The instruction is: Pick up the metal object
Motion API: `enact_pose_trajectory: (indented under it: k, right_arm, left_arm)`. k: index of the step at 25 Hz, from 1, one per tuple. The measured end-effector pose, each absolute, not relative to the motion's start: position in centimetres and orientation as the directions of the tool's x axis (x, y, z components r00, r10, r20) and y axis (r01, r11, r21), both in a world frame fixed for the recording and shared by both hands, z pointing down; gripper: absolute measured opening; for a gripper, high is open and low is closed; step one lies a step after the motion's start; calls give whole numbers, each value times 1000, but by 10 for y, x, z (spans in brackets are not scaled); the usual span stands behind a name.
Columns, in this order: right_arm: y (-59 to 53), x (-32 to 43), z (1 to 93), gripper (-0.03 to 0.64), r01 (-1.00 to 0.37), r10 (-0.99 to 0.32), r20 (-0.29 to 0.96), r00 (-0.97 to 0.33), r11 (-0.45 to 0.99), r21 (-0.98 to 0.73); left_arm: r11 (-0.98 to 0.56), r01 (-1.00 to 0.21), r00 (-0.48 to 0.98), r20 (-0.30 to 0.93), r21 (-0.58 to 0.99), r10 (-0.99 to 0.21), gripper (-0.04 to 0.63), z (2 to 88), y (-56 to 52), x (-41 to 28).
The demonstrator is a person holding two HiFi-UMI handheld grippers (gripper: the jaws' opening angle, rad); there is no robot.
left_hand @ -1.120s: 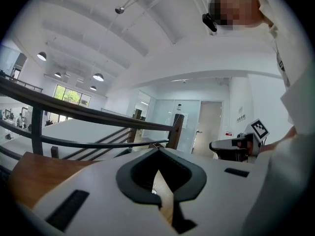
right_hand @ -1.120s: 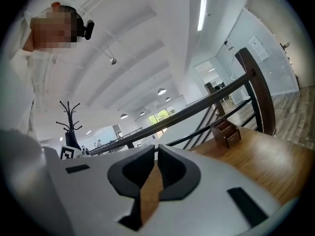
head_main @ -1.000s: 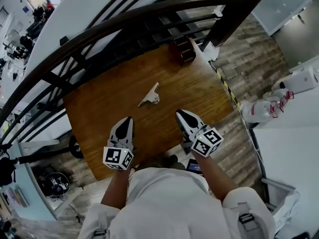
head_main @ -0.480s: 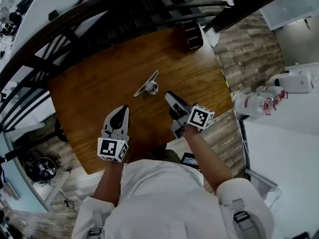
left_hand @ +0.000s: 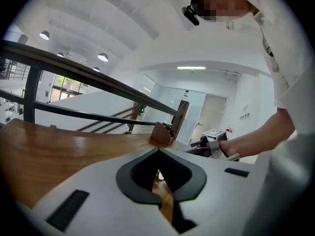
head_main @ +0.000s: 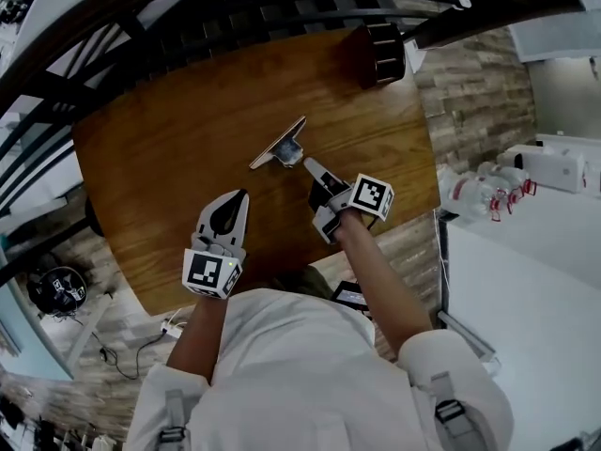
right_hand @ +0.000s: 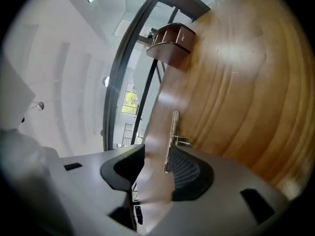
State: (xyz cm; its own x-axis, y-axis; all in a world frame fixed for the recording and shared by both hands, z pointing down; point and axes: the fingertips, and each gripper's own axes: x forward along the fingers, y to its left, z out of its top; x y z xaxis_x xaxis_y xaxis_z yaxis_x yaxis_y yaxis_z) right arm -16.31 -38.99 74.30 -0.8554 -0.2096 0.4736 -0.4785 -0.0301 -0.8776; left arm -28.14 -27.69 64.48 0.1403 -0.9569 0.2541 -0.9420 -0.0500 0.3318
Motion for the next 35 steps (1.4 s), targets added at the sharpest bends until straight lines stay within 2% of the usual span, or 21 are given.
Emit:
enact_pose_trajectory:
  k: [6, 14, 16, 21, 31, 35]
  right_arm:
    - [-392, -180, 761, 149, -456, -182, 454, -872, -32, -889]
    - [-386, -187, 778, 146, -490, -132, 490, -862, -33, -871]
    - [-384, -189, 782, 97, -499, -125, 498, -858, -31, -866]
    - [-385, -197, 778, 37, -473, -128, 470, -873, -8, -881]
    - [-388, -189, 753, 27, -464, -176, 448, -876, 57, -884]
    - [-391, -169, 720, 26, -473, -239, 439, -866, 109, -875]
  left_arm:
    - [-37, -936, 139, 270, 351, -953, 10, 663, -272, -279]
    - [-3, -931, 114, 283, 366, -952, 9, 671, -258, -281]
    - [5, -930, 106, 284, 366, -953, 10, 673, -254, -285]
    - [45, -923, 76, 294, 383, -953, 10, 680, -245, -294]
    - [56, -921, 60, 282, 386, -957, 10, 670, -238, -291]
    - [33, -931, 67, 259, 363, -964, 9, 652, -240, -286]
